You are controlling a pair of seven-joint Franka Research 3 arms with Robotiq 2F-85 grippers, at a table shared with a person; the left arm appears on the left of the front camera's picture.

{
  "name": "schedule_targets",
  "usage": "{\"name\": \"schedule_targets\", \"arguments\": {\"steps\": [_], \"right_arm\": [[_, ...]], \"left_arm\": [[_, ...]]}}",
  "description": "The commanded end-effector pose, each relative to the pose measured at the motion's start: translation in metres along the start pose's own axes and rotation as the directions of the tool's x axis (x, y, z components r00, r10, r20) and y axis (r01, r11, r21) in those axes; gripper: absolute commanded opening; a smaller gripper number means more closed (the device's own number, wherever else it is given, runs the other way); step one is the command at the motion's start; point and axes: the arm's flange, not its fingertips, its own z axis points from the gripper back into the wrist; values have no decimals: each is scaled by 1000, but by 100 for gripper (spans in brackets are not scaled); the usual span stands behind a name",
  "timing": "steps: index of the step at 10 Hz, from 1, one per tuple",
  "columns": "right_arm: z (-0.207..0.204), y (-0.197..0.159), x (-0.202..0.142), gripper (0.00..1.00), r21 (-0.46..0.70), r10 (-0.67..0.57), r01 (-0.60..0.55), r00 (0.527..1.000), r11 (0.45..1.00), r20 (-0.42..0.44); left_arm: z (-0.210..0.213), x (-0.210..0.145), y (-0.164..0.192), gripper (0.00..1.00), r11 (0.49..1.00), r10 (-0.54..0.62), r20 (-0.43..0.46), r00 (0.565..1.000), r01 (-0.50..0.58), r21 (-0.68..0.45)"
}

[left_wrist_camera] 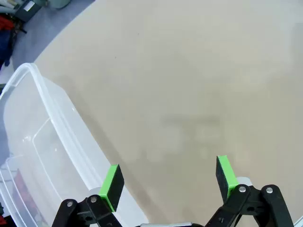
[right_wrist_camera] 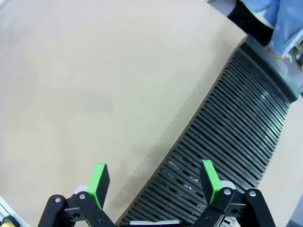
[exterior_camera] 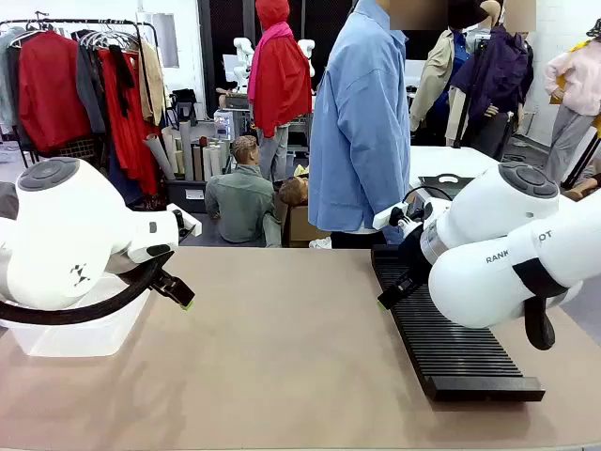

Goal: Sort PCBs into racks and boxes based on the side picked up.
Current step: Pick up the Blank PCB handed by the Human.

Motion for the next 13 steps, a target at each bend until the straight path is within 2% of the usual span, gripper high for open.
{"name": "schedule_targets", "arguments": {"steps": [1,11,13], "right_arm": [[0,0,0,100,0,0,0,1000,1000,0],[0,0,0,100,0,1,-1,1000,1000,0],[18,-11,14,100,-26,-61,61,998,998,18]], "left_arm": [[0,0,0,100,1000,0,0,1000,0,0],[0,0,0,100,1000,0,0,1000,0,0],[15,9,21,100,998,57,-18,998,-57,-26]]}}
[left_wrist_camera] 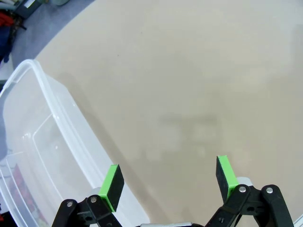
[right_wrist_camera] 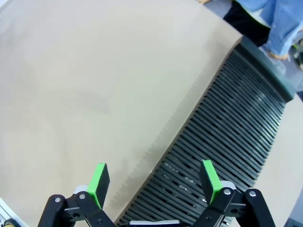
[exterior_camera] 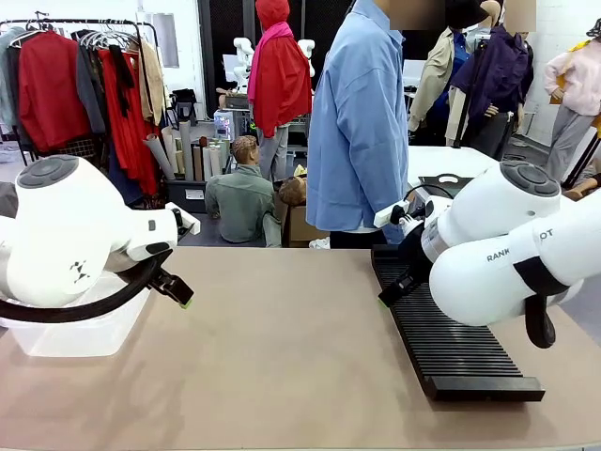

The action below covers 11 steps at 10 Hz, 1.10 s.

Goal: Sort PCBs into racks and boxes based on the side picked up.
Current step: Pick up the Blank PCB handed by the Human.

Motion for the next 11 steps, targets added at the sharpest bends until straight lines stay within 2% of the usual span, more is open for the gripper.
{"name": "schedule_targets", "arguments": {"steps": [1,2,3,4,5,6,7,10,11], "right_arm": [[22,-15,21,100,-15,-68,68,998,998,12],[31,-24,30,100,-4,-79,79,997,997,20],[38,-36,39,100,19,-101,100,995,995,16],[47,-54,47,100,106,-157,155,988,982,14],[57,-72,51,100,131,-194,190,981,973,19],[68,-89,52,100,131,-230,225,973,965,22],[79,-106,48,100,182,-258,249,966,951,26],[111,-153,20,100,382,-416,367,908,848,53],[122,-165,10,100,418,-488,425,872,803,52]], "left_arm": [[20,13,28,100,998,47,-30,998,-48,-36],[25,19,40,100,996,61,-44,997,-64,-65],[34,25,54,100,990,77,-20,997,-79,-120],[50,32,75,100,972,108,13,994,-102,-209],[65,38,91,100,955,120,27,992,-108,-277],[77,41,106,100,939,125,9,992,-115,-324],[86,44,118,100,931,148,-2,989,-140,-338],[111,35,150,100,863,222,-21,975,-207,-461],[119,30,159,100,834,254,-16,967,-227,-503]]}}
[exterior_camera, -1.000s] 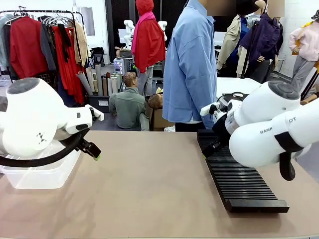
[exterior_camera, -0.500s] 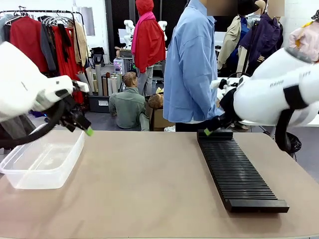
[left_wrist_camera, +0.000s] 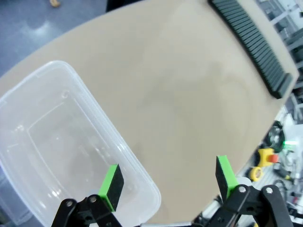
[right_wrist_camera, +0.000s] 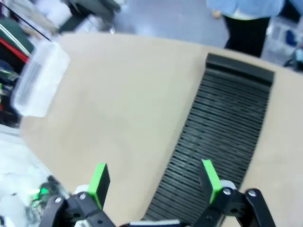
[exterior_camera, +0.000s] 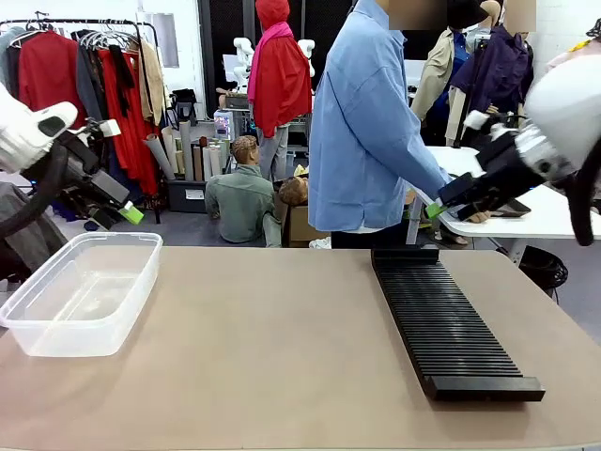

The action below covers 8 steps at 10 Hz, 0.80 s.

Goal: Sort PCBs into racks and boxes based on the side picked up.
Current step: Pick up the Blank PCB handed by the Human.

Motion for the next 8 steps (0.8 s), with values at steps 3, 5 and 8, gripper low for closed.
{"name": "schedule_targets", "arguments": {"steps": [3,5,8], "right_arm": [[48,-40,-20,100,140,-176,167,983,976,50],[61,-57,-34,100,203,-213,193,974,960,79],[72,-74,-50,100,375,-222,167,969,912,108]], "left_arm": [[51,-14,24,100,960,128,163,978,-81,-268],[71,-29,30,100,917,78,231,970,21,-398],[86,-40,31,100,920,64,251,966,40,-391]]}}
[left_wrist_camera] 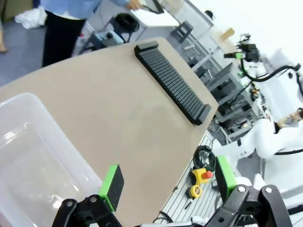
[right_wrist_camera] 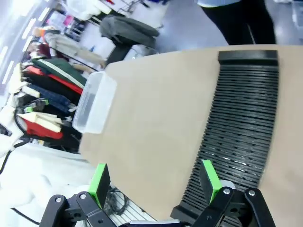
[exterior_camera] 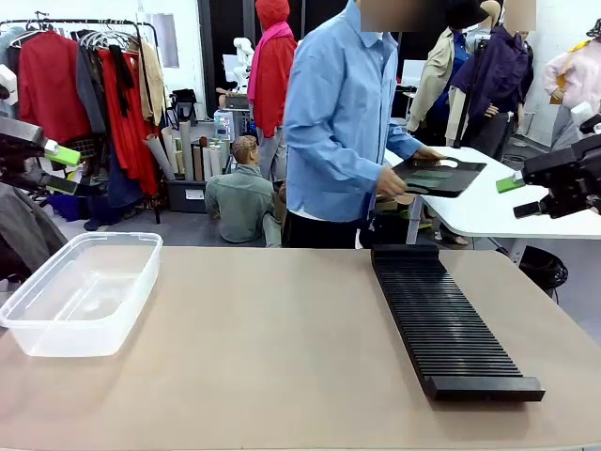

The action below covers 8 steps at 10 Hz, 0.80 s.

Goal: Sort PCBs into racks and boxes based on the side picked up.
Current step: Pick up the Blank PCB handed by the Human.

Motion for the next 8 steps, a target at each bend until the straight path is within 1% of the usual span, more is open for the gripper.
{"name": "schedule_targets", "arguments": {"steps": [1,3,4,5,8], "right_arm": [[4,-8,-7,100,117,35,-37,999,992,20],[6,-6,-6,100,181,46,-50,999,982,28],[7,-2,-7,100,100,20,-22,1000,995,18],[7,-2,-7,100,100,20,-22,1000,995,18],[7,-2,-7,100,100,20,-22,1000,995,18]], "left_arm": [[-4,3,3,100,1000,-2,-14,1000,2,18],[-3,2,4,100,1000,2,-15,1000,-1,21],[-4,1,6,100,999,-7,-22,1000,8,39],[-3,-2,4,100,1000,13,-18,1000,-13,20],[-3,-2,4,100,1000,13,-18,1000,-13,20]]}}
